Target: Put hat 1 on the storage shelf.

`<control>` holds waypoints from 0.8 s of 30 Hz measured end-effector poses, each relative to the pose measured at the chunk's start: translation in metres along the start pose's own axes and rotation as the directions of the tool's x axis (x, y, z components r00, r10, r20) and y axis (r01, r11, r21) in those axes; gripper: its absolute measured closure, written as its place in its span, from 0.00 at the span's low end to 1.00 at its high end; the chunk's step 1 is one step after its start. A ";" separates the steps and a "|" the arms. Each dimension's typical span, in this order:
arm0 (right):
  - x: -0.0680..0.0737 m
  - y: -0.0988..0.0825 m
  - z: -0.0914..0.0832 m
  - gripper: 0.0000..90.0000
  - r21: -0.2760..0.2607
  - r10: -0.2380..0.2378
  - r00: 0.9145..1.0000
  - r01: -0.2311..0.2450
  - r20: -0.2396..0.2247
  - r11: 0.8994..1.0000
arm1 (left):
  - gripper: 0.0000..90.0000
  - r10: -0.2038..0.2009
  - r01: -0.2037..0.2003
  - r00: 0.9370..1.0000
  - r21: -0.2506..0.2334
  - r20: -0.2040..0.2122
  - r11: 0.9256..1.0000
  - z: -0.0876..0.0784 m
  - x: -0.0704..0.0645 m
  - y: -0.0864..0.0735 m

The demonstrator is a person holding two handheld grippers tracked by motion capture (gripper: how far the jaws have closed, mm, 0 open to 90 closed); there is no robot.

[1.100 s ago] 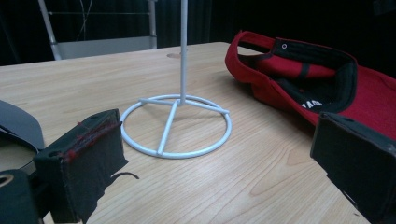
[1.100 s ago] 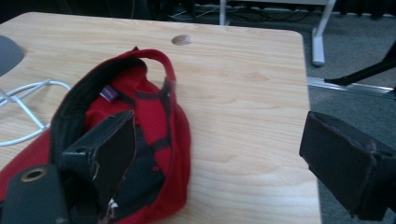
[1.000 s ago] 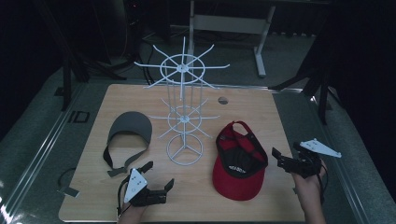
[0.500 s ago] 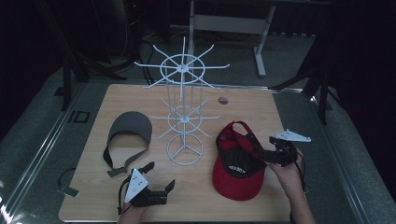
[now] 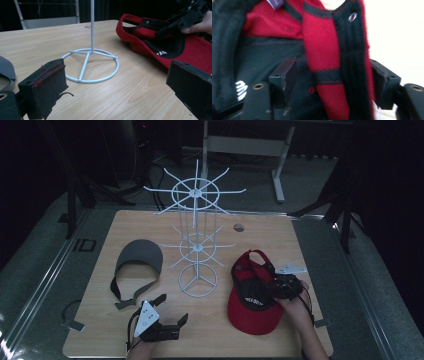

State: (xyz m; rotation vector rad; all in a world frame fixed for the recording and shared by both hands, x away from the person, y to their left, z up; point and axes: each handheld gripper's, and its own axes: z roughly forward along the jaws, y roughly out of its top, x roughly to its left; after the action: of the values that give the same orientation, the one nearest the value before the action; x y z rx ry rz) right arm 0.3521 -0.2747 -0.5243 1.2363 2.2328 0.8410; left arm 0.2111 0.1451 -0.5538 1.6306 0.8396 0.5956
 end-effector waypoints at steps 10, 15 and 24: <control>0.005 -0.002 0.019 0.55 0.075 -0.053 0.998 0.050 0.042 0.996 | 0.03 -0.016 0.016 1.000 -0.006 -0.002 1.000 0.000 0.001 0.000; 0.005 -0.001 0.021 0.75 0.094 -0.072 0.997 0.068 0.041 0.993 | 0.03 -0.009 0.009 1.000 -0.005 -0.006 1.000 -0.001 0.000 0.000; -0.001 0.005 0.005 0.95 0.060 -0.069 0.996 0.065 0.064 0.996 | 0.03 -0.041 0.041 0.999 -0.019 0.014 0.999 0.000 0.001 -0.001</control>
State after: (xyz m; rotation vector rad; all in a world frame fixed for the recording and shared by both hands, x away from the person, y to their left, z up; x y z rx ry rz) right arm 0.3592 -0.2723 -0.5245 1.1907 2.2467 0.7040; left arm 0.2116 0.1457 -0.5546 1.5943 0.8530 0.5614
